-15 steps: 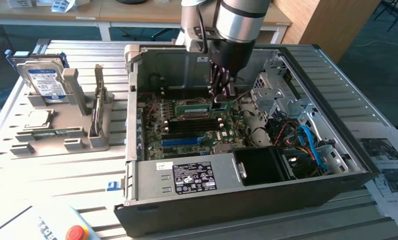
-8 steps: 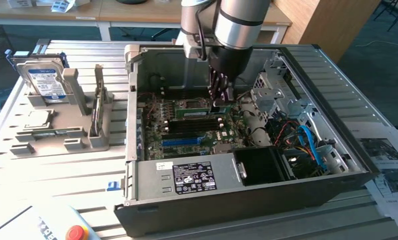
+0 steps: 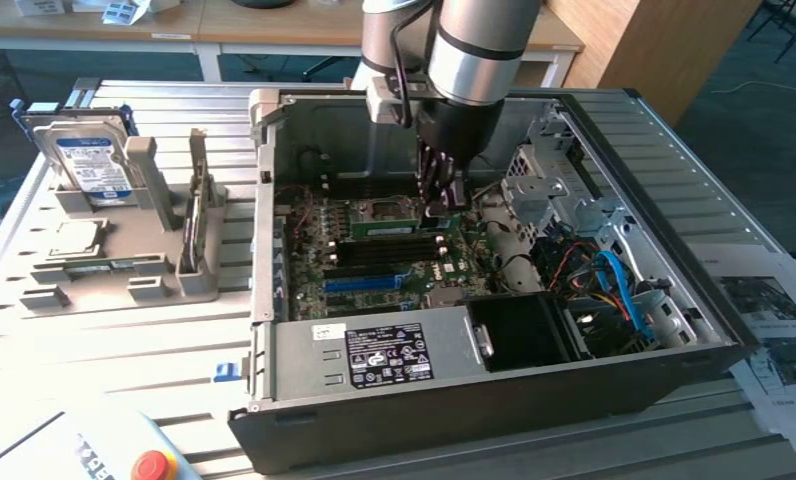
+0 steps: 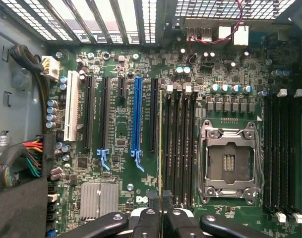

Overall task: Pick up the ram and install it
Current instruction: 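Insert the ram into the slot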

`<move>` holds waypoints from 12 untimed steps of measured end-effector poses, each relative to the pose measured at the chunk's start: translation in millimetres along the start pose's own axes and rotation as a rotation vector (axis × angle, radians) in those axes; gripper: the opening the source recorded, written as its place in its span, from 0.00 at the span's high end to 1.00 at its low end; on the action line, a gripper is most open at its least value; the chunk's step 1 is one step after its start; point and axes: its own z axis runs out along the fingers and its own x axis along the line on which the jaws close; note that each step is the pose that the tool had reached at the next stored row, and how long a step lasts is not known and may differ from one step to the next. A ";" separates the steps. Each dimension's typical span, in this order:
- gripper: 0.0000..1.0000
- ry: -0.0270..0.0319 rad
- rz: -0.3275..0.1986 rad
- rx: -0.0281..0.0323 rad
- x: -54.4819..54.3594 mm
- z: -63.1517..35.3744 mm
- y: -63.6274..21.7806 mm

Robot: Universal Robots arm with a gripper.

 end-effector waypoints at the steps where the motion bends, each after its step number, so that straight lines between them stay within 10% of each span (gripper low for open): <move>1: 0.88 -0.0002 0.000 0.0001 0.0 0.2 0.0; 12: 0.88 -0.0003 0.000 0.0000 -5.7 4.1 4.4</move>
